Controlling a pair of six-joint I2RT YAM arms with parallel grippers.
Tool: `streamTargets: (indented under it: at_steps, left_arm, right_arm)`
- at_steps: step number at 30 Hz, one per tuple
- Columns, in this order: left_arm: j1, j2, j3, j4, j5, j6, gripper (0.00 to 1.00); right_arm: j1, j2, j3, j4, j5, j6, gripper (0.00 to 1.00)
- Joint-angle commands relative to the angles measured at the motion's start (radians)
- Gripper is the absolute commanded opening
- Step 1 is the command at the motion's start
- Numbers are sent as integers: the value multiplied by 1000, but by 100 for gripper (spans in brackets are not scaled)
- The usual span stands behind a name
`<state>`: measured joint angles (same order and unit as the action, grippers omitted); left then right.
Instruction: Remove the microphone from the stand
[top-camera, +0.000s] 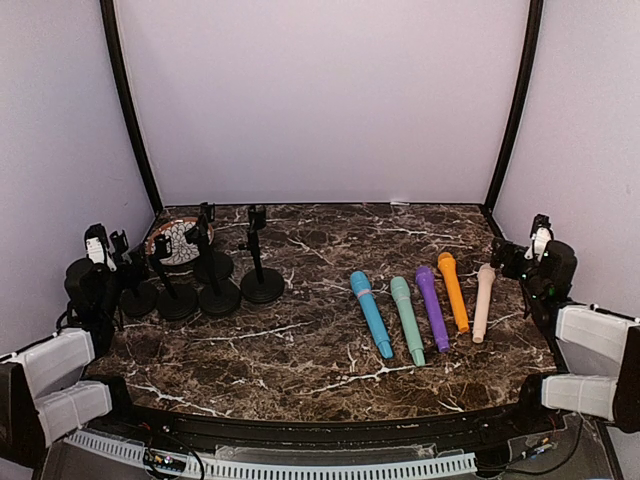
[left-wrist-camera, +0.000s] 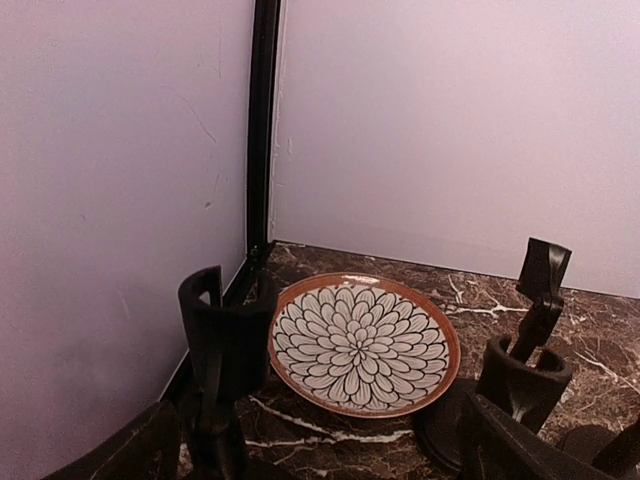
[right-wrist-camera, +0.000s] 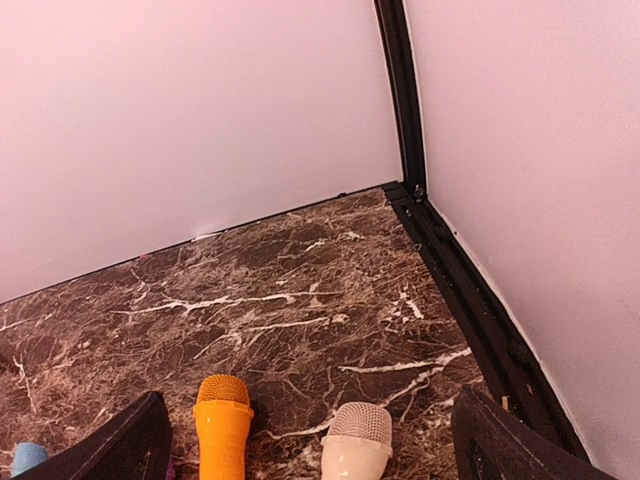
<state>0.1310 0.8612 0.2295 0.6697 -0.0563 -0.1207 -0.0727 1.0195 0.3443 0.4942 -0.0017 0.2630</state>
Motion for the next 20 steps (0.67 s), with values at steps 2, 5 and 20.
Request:
streamTargets:
  at_steps: [2,5,20]
  left_arm:
    - [-2,-73,-125,180,1,56,99]
    - [-2,-135,-181,196,-61,47,99]
    - [-2,-33,-163,188,-86,39,99]
  right_arm:
    - [-2,-37,-142,337,98,-72,99]
    - [-2,-27,-178,394,116,-79,98]
    - [-2,28,-258,559,125,-135,99]
